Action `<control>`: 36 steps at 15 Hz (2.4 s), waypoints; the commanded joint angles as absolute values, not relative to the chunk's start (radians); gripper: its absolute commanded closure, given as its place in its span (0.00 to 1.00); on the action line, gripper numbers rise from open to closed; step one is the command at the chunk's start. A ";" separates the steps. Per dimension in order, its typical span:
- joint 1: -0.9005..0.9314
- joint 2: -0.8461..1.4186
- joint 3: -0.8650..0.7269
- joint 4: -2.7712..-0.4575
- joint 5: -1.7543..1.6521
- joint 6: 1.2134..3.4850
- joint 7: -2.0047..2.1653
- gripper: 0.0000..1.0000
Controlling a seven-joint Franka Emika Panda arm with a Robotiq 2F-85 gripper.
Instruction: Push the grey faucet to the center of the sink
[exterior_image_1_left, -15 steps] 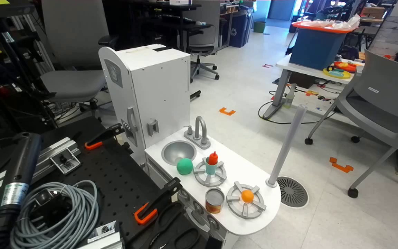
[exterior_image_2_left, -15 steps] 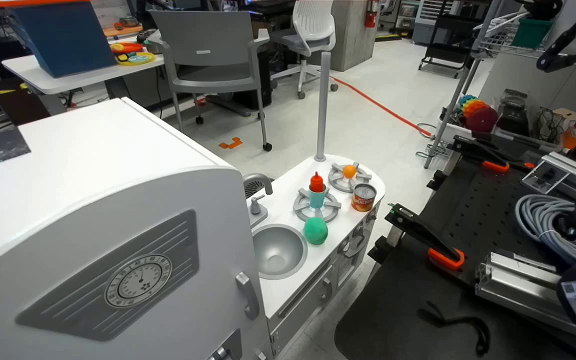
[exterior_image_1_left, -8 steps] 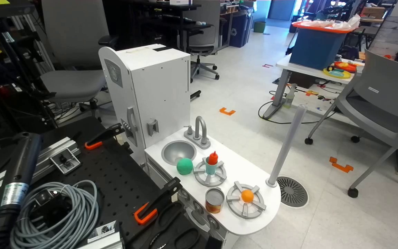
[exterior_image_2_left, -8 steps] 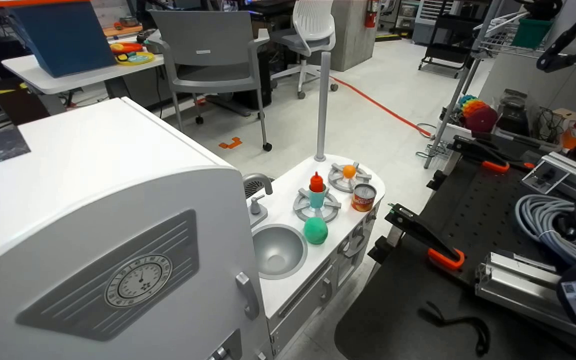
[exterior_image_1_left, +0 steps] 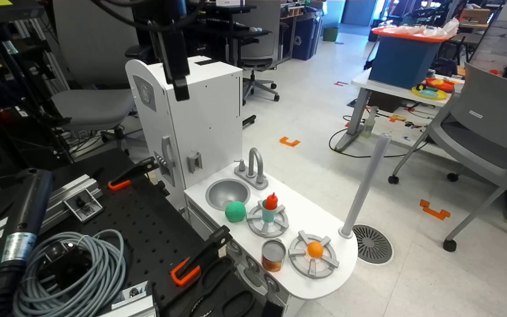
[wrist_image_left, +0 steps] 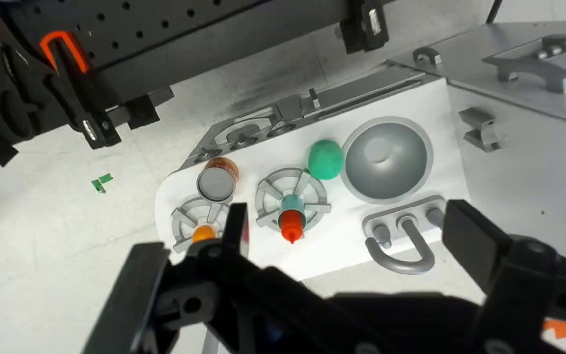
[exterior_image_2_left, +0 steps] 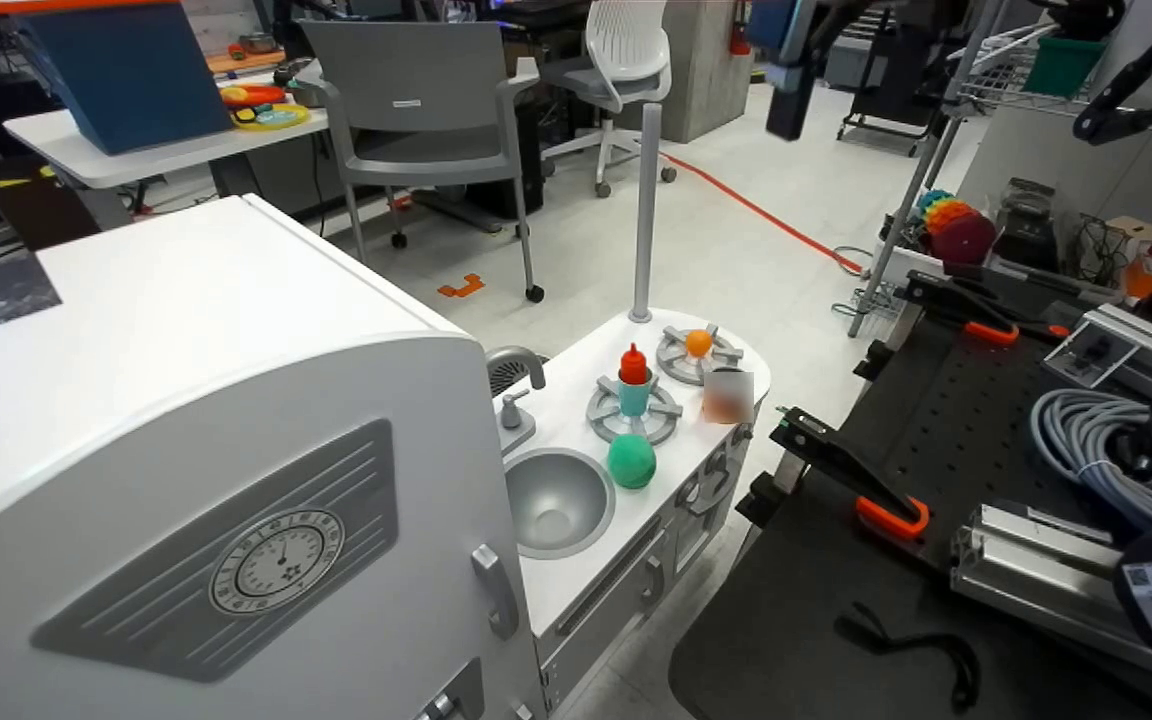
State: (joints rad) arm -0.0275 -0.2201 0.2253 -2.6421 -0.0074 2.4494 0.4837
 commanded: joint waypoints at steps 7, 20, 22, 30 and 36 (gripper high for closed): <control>0.073 0.449 -0.007 -2.286 -0.377 2.753 0.660 0.00; 0.340 1.130 -0.192 -1.646 -0.285 2.874 0.328 0.00; 0.363 1.165 -0.198 -1.609 -0.297 2.877 0.278 0.00; 0.420 1.212 -0.218 -1.560 -0.316 2.909 0.173 0.00; 0.436 1.207 -0.230 -1.561 -0.315 2.967 0.121 0.00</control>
